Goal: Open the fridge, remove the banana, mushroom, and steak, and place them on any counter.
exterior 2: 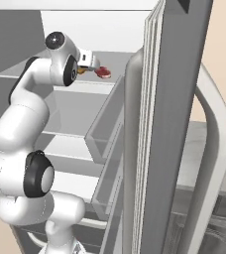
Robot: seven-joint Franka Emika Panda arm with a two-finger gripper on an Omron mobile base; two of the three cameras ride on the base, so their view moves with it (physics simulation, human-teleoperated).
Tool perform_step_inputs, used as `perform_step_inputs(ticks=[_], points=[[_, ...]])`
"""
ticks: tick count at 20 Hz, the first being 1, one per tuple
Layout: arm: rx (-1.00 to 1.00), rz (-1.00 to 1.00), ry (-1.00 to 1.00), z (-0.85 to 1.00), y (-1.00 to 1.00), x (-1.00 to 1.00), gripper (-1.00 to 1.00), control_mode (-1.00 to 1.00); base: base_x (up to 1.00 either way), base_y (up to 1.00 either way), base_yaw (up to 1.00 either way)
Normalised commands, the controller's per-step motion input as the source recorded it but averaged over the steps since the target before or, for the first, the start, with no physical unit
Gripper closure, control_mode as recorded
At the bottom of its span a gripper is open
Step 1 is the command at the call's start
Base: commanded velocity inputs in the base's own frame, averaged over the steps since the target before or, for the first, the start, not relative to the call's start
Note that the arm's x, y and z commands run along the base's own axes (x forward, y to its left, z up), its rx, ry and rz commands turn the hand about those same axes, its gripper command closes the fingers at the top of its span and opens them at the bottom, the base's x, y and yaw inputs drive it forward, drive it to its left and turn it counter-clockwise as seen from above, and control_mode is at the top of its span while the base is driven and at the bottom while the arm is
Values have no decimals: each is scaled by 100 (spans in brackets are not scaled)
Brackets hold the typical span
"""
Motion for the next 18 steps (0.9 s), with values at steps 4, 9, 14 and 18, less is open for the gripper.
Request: perform_step_inputs(ticks=[4,9,14,18], points=[[0,0,0,-14,0,11,-100,-100,0,0,0],[0,0,0,-6,0,45,-100,-100,0,0,0],[0,0,1,-10,0,17,-100,-100,0,0,0],[0,0,3,-14,0,0,100,-100,0,0,0]])
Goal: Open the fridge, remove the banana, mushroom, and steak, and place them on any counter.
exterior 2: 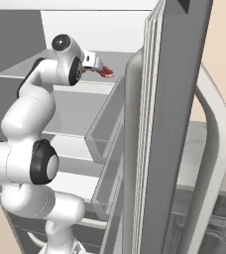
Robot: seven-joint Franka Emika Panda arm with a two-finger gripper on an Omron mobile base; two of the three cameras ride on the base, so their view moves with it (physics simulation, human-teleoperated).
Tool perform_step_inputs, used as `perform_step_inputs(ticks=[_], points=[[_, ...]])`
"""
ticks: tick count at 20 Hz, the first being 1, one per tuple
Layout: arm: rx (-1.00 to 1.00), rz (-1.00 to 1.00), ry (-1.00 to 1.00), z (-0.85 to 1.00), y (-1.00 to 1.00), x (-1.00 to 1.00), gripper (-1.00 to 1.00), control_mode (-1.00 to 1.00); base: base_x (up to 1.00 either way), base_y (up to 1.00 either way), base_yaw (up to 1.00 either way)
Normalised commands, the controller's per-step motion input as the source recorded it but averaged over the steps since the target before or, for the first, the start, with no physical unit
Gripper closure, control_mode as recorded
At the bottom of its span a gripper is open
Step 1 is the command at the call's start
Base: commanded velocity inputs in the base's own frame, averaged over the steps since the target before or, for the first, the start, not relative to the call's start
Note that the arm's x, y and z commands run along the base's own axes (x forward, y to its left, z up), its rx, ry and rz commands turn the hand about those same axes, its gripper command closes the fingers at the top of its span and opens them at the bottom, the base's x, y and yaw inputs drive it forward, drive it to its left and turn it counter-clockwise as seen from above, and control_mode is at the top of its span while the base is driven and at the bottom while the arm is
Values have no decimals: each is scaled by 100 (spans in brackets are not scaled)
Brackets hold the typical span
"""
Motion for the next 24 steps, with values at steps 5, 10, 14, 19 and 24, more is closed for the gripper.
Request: perform_step_inputs(ticks=[5,10,14,19,24], points=[[0,0,2,-7,0,2,100,-100,0,0,0],[0,0,1,-1,0,0,100,-100,0,0,0],[0,0,-5,0,1,-36,100,-100,0,0,0],[0,0,-18,11,0,-95,100,-100,0,0,0],[2,0,-21,41,0,-100,100,-100,0,0,0]])
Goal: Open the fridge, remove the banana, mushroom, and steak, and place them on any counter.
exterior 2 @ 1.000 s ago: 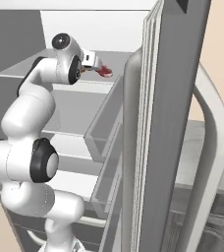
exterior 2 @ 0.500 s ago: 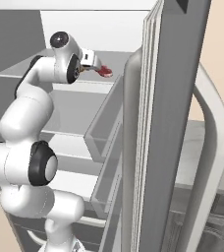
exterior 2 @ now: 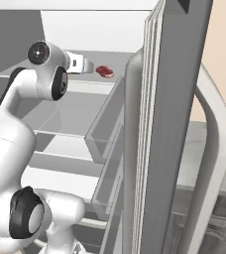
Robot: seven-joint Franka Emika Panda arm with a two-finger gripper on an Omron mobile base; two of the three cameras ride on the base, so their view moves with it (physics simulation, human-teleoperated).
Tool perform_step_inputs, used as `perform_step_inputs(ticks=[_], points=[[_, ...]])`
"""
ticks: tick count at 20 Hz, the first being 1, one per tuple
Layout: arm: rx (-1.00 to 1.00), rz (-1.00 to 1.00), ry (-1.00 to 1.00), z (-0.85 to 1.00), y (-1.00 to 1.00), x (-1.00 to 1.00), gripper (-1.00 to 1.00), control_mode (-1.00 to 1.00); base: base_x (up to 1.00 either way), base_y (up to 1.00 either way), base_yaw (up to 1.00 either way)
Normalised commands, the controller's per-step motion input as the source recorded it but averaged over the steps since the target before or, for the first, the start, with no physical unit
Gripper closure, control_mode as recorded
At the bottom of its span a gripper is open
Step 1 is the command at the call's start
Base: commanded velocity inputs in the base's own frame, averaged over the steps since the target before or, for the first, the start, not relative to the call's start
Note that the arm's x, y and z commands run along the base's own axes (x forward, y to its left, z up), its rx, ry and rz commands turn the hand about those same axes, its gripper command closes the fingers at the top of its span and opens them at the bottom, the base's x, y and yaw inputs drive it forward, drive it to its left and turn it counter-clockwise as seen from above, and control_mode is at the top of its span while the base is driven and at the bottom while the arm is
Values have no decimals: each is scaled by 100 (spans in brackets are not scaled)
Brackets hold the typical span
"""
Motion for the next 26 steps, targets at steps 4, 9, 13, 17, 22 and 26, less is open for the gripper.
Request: perform_step_inputs(ticks=[4,9,13,17,22,26], points=[[2,0,-6,96,0,-100,100,-100,0,0,0],[-1,0,2,63,0,-100,100,-100,0,0,0],[-2,0,1,-5,0,-100,100,-100,0,0,0],[0,0,0,-37,0,-98,100,-100,0,0,0],[0,0,0,-9,0,-68,100,-100,0,0,0],[0,0,0,-1,0,-22,100,-100,0,0,0]])
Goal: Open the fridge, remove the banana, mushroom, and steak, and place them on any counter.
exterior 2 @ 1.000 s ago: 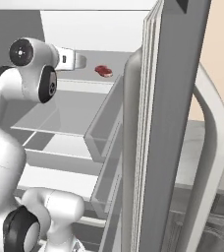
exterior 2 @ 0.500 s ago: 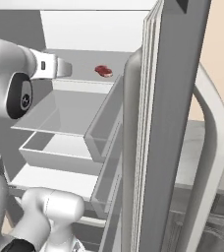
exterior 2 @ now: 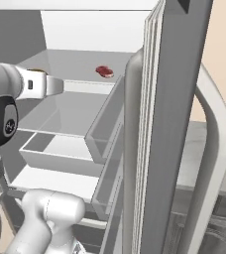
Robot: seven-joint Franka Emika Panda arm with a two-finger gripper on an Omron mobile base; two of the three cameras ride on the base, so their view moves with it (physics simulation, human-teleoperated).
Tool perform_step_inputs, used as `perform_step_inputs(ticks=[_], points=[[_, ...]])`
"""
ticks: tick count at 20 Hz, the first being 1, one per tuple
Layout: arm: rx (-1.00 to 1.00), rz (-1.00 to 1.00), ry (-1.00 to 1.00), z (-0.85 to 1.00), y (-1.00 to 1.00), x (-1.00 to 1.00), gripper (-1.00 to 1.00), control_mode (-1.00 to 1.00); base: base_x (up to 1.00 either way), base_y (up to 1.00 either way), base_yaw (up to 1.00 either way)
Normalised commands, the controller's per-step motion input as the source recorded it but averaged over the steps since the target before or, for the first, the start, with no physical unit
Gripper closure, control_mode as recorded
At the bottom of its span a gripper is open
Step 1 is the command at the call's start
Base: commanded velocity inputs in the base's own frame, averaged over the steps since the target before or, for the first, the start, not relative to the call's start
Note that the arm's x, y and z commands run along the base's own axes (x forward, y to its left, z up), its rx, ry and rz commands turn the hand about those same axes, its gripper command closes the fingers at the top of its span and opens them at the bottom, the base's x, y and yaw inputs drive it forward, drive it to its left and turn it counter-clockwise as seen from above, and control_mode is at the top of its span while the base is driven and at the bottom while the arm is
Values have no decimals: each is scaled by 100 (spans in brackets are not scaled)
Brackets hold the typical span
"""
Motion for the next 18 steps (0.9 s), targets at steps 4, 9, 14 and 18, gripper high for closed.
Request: perform_step_inputs(ticks=[4,9,14,18], points=[[0,0,0,-4,0,-9,100,-100,0,0,0],[0,0,0,0,0,0,100,100,-50,0,0],[0,0,0,0,0,0,100,100,-100,0,0],[0,0,0,0,0,0,100,100,-100,-3,0]])
